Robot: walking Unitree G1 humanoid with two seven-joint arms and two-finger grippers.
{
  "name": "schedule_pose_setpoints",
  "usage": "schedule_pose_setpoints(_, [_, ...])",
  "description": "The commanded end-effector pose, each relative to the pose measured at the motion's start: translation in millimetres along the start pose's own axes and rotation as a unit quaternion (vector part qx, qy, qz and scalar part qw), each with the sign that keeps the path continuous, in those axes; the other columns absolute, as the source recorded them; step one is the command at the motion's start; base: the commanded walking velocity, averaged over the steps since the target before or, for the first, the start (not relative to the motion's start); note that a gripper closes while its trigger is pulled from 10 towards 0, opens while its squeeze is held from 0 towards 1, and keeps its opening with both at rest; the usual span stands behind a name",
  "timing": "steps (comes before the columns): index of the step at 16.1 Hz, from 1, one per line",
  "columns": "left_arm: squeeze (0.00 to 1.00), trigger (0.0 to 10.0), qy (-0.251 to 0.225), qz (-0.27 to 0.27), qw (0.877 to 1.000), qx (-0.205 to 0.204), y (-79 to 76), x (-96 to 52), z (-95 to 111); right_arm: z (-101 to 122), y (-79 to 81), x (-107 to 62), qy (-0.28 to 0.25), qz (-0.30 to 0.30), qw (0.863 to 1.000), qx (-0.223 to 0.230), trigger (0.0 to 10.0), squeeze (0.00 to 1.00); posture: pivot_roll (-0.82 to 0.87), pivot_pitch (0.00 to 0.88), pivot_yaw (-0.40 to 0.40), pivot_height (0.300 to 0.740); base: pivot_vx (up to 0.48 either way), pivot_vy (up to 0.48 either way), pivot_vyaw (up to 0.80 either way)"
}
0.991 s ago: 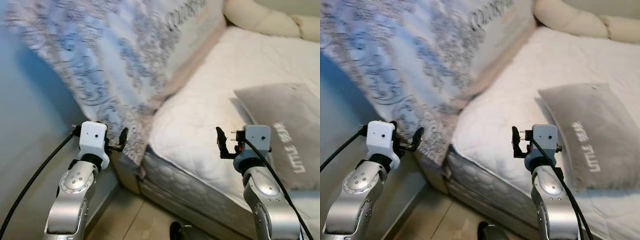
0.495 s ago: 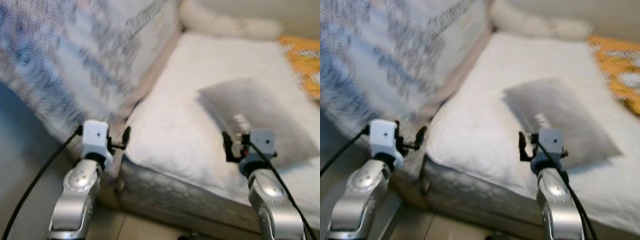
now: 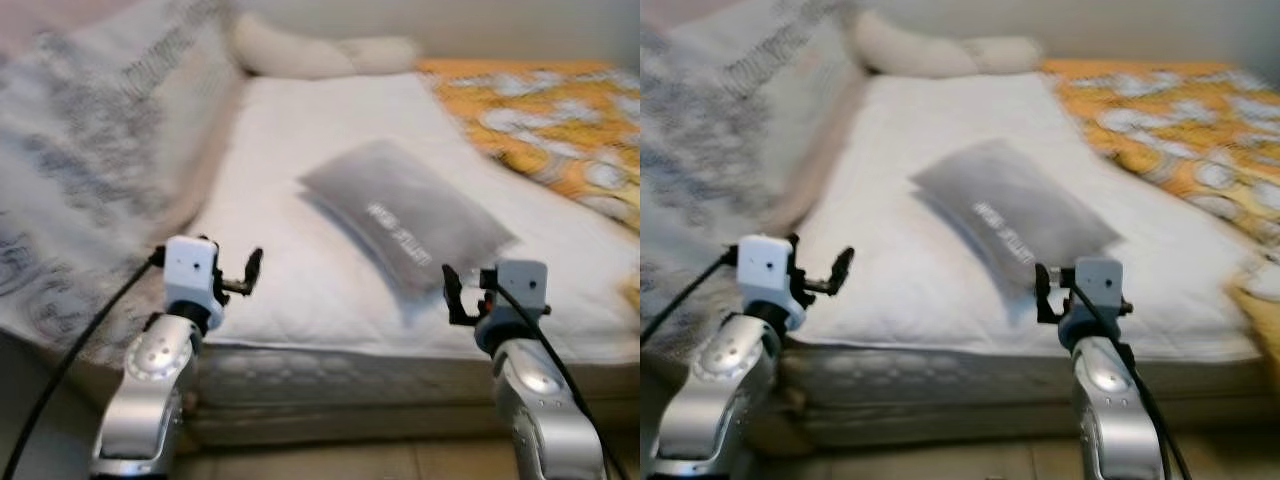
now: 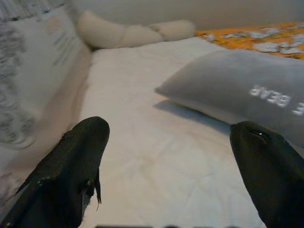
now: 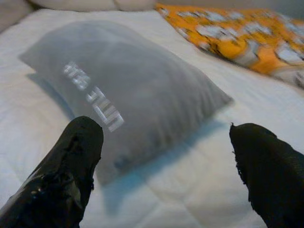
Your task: Clean up the room
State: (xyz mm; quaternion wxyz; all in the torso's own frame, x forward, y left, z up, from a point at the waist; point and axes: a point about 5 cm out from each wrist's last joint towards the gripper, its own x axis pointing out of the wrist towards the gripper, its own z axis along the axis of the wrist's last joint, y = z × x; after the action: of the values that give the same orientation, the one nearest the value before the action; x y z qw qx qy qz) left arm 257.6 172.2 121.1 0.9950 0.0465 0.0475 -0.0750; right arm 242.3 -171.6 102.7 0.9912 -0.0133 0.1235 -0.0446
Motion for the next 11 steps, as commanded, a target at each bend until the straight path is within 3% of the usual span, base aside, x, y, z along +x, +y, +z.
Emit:
schedule_pose_setpoints(1, [0.0,10.0,-0.012,-0.006,1.0,0.003,-2.5,2.4,5.7,2.2,-1.6,-0.4,-0.007,-0.003,1.0,-0.001,10.0,0.0,0.01,0.0,0.011,0.74,0.416,0.0,-0.48])
schedule_pose_setpoints(11, [0.0,10.0,-0.014,-0.003,1.0,0.007,-1.7,5.5,6.3,1.0,-1.2,2.6,-0.014,-0.006,1.0,-0.02,10.0,0.0,0.02,0.0,0.012,0.74,0.417,0.0,0.0])
